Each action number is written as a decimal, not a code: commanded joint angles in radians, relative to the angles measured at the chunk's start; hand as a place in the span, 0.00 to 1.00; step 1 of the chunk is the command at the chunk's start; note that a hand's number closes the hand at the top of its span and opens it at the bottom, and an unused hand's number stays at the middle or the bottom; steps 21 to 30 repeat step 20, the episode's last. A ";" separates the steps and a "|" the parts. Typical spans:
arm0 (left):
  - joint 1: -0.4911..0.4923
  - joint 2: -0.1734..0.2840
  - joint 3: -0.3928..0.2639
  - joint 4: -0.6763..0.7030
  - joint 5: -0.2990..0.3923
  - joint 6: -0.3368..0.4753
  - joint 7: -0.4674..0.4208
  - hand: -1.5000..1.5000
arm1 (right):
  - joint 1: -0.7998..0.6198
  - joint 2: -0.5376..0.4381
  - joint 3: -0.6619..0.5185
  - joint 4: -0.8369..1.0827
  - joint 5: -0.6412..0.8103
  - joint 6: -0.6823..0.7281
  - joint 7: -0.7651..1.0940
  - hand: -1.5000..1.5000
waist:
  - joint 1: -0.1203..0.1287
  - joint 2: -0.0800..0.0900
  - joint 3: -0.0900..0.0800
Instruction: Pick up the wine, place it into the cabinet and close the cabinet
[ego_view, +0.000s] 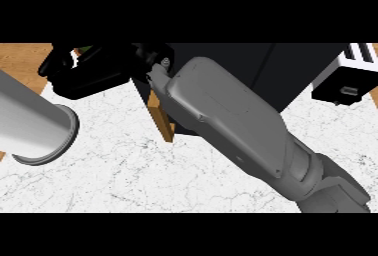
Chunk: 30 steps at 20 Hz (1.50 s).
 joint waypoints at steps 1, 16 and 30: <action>-0.013 0.015 0.047 -0.022 0.042 0.031 0.049 0.00 | -0.014 -0.023 -0.064 0.169 0.053 0.014 -0.122 1.00 | -0.016 0.005 0.006; -0.038 0.005 -0.020 -0.062 0.054 -0.008 0.084 0.00 | 0.073 -0.149 -0.101 0.240 0.061 0.050 -0.264 1.00 | -0.066 0.021 0.005; -0.054 -0.011 -0.056 -0.096 0.053 0.025 0.096 0.00 | 0.073 -0.147 -0.089 0.250 0.052 0.066 -0.279 1.00 | -0.075 0.025 0.006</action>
